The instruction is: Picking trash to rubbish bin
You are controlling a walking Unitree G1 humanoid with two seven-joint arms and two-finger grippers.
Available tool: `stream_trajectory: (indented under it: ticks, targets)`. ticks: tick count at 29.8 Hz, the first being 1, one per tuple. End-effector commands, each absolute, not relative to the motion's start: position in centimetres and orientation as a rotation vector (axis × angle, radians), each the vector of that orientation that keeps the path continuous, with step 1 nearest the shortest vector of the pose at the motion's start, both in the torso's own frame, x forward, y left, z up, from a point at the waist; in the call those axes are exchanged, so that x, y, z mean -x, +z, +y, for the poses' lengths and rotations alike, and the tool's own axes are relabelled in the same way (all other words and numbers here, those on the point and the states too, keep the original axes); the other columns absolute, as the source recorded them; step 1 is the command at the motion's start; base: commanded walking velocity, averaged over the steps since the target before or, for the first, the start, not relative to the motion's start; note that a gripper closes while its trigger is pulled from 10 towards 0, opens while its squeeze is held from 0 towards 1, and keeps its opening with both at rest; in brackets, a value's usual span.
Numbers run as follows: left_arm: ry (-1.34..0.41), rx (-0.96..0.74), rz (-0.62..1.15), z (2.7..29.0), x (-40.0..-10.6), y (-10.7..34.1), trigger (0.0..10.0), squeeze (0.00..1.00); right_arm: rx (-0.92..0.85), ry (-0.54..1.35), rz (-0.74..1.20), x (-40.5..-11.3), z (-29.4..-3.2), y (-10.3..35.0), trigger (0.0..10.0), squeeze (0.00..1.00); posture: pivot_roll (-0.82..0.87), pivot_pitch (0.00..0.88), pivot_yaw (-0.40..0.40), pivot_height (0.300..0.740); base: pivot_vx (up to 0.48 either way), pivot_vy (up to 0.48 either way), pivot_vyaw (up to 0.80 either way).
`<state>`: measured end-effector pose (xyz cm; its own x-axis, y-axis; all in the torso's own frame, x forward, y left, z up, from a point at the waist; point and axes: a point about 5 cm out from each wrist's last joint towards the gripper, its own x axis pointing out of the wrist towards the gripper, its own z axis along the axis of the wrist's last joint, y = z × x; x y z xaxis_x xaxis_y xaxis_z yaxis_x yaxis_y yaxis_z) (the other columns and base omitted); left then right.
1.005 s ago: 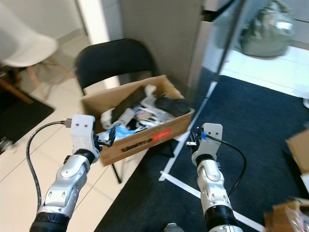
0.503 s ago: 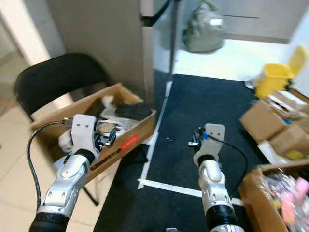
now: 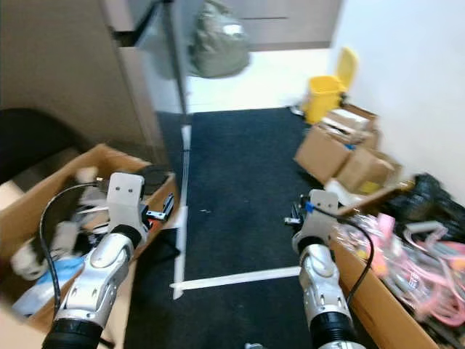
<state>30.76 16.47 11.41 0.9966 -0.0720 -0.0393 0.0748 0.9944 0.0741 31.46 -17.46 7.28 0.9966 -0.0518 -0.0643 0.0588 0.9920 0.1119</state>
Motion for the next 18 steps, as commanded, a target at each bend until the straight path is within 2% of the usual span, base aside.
stream_trajectory:
  ticks: [1,18]
  targets:
    - [-0.069,-0.092,0.056,16.62,-30.70,10.96,10.0,0.00,-0.108,-0.070,0.091,-31.05,-17.69,6.55,10.0,0.00,0.04,0.112,0.052,0.740,0.000,0.000,-0.80]
    - [-0.073,-0.093,0.053,16.48,-31.47,11.27,10.0,0.00,-0.112,-0.095,0.091,-30.90,-17.87,6.54,10.0,0.00,0.04,0.115,0.071,0.740,0.000,0.000,-0.80]
